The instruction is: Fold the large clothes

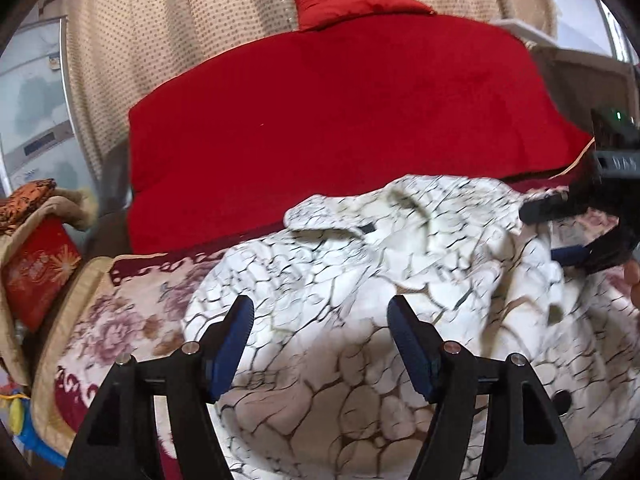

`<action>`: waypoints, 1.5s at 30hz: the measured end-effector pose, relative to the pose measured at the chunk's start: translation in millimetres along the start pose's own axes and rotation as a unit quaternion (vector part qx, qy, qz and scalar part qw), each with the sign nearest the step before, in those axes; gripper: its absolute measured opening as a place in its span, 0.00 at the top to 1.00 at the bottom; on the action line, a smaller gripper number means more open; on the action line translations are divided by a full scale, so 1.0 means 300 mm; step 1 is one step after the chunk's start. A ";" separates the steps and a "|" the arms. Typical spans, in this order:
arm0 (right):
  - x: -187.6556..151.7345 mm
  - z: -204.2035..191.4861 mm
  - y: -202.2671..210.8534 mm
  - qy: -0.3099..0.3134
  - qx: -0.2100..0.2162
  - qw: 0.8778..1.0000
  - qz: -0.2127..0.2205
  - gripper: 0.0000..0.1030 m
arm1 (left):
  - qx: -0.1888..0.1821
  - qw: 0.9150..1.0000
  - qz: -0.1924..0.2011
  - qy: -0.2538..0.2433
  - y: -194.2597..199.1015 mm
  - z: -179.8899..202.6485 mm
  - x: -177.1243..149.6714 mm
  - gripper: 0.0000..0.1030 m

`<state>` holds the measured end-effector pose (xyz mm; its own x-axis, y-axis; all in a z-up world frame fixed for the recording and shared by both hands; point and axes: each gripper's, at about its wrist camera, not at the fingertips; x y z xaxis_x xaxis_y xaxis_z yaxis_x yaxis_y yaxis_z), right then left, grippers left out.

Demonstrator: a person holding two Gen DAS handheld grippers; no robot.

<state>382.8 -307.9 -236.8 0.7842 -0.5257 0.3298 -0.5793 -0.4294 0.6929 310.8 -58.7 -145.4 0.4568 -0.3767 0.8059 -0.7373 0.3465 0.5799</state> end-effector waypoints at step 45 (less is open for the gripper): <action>0.068 0.170 0.238 -0.017 -0.109 0.983 0.145 0.36 | 0.070 0.997 -0.007 0.040 -0.001 -0.098 -0.001 0.32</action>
<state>346.1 -386.7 -213.4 0.5833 -0.6282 0.5148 -0.7128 -0.0921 0.6953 325.7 -33.4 -142.4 0.5026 -0.3083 0.8077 -0.7901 0.2154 0.5739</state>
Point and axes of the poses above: each gripper's, at about its wrist camera, not at the fingertips, and y roughly against the way its jaws point, z to its right, x to its top, and after that the axes turned 13 degrees about -x, right-handed
